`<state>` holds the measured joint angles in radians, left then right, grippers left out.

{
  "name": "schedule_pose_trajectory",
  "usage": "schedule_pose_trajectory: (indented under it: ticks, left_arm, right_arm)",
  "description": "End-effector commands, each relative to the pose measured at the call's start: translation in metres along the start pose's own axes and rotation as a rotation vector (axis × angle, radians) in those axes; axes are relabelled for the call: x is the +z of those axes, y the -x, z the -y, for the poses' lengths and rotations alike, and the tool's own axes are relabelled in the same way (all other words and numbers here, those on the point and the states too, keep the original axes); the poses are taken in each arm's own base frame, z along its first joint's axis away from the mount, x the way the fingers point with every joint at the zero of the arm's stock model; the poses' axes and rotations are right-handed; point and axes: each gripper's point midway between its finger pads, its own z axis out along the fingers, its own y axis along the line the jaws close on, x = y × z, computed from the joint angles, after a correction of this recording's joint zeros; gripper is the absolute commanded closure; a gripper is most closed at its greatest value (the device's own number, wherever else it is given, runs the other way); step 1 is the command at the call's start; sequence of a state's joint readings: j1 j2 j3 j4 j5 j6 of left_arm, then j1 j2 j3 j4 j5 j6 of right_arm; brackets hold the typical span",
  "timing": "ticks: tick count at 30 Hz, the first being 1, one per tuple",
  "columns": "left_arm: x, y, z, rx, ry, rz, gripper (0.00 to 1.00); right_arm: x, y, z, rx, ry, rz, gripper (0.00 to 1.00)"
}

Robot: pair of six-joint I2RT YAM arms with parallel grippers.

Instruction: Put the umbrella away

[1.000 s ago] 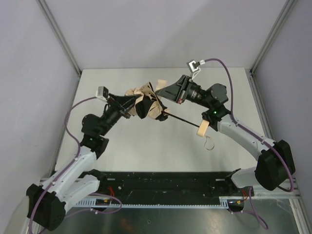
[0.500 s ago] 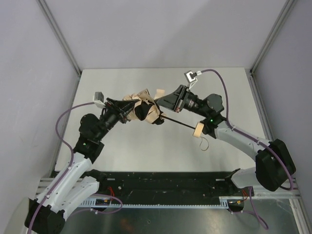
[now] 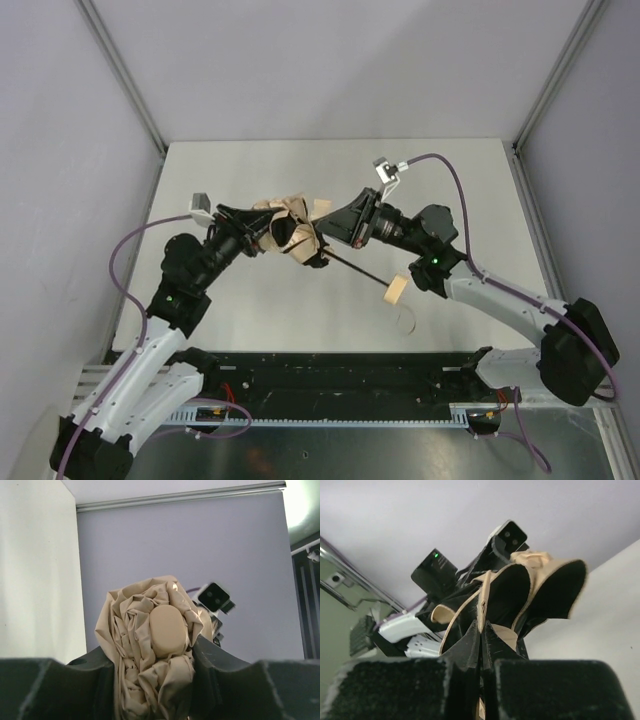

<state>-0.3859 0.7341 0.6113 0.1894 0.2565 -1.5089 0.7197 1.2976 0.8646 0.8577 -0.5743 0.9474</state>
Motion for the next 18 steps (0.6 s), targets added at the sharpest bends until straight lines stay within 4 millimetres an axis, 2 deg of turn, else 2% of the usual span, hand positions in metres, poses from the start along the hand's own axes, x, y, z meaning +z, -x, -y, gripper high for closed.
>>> schedule_pose_trajectory:
  ticks: [1, 4, 7, 12, 15, 18]
  left_arm:
    - [0.006, 0.035, -0.08, 0.067, 0.283, 0.161, 1.0]
    - [0.008, 0.035, -0.085, 0.083, 0.313, 0.151, 1.0]
    - [0.009, 0.038, -0.082, 0.103, 0.323, 0.162, 1.0]
    - [0.008, 0.037, -0.076, 0.128, 0.315, 0.171, 1.0]
    - [0.008, 0.032, -0.073, 0.147, 0.312, 0.162, 1.0]
    - [0.006, 0.03, -0.076, 0.161, 0.325, 0.164, 1.0]
  right_arm:
    - [-0.004, 0.023, -0.11, -0.319, 0.219, 0.042, 1.0]
    - [0.006, 0.013, -0.115, -0.398, 0.176, 0.015, 1.0]
    - [0.019, 0.002, -0.108, -0.489, 0.099, -0.028, 1.0]
    - [0.032, 0.013, -0.107, -0.533, 0.034, 0.013, 1.0]
    - [0.045, 0.011, -0.101, -0.515, 0.038, 0.009, 1.0]
    - [0.055, -0.008, -0.102, -0.545, 0.087, -0.065, 1.0]
